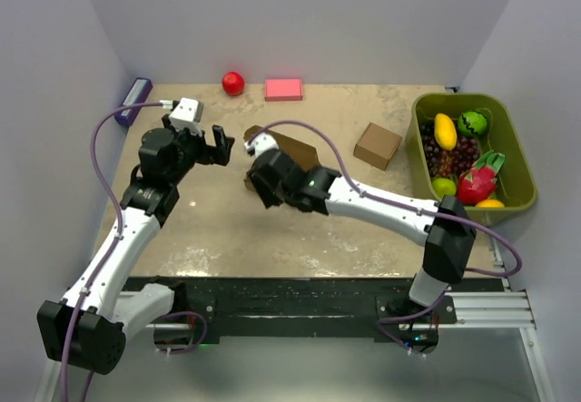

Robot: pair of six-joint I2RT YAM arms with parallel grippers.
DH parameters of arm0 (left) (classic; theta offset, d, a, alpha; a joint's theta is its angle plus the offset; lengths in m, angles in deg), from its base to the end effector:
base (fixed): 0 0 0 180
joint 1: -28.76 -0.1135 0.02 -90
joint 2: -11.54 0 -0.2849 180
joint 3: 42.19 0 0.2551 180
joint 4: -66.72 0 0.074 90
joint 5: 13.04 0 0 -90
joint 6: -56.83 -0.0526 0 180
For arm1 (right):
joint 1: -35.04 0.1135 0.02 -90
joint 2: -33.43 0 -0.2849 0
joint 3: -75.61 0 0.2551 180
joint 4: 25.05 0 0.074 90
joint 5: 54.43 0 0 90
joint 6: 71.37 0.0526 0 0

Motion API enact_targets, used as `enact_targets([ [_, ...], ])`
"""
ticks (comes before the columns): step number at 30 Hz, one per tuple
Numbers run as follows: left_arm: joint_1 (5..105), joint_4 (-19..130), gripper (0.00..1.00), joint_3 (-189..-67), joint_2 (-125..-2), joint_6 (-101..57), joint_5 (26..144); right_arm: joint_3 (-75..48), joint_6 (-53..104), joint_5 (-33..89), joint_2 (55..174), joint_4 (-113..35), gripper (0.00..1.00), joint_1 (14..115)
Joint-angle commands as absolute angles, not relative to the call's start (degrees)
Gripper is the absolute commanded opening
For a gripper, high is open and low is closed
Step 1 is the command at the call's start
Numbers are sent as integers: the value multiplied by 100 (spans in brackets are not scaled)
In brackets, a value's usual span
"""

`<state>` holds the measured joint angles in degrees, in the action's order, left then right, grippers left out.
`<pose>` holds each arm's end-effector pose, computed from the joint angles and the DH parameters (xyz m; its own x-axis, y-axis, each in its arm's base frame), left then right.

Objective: Fold the paper box

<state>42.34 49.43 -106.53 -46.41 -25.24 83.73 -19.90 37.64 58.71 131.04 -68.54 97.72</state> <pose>0.2379 -0.0639 0.3595 -0.2297 -0.0854 -0.9695 0.3170 0.9352 -0.1576 0.2012 0.3444 0.2991 -0.5350 -0.3830 -0.7531 -0.5463 0.8368 -0.0375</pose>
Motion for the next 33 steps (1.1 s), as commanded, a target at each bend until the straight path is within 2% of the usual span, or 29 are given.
enact_targets([
  [1,4203,5232,99,-10571,-4532,-2429,8399,-2849,1295,5481,13265,-6853,22,9288],
  [7,4203,5223,99,-10580,-4568,-2446,8408,-4098,-139,5973,14425,-7469,15,9182],
  [12,4203,5223,99,-10562,-4559,-2473,8443,-4285,-378,5956,14926,-7522,15,9068],
  [16,4203,5215,99,-10563,-4559,-2482,8391,-3847,-439,5930,14998,-7303,15,9041],
  [23,4072,4907,100,-10624,-4515,-2710,6987,-3266,-413,5825,14989,-6705,16,8927],
  [33,3447,4872,100,-10615,-4813,-2639,7098,-2799,-141,5702,14646,-6230,17,8866],
])
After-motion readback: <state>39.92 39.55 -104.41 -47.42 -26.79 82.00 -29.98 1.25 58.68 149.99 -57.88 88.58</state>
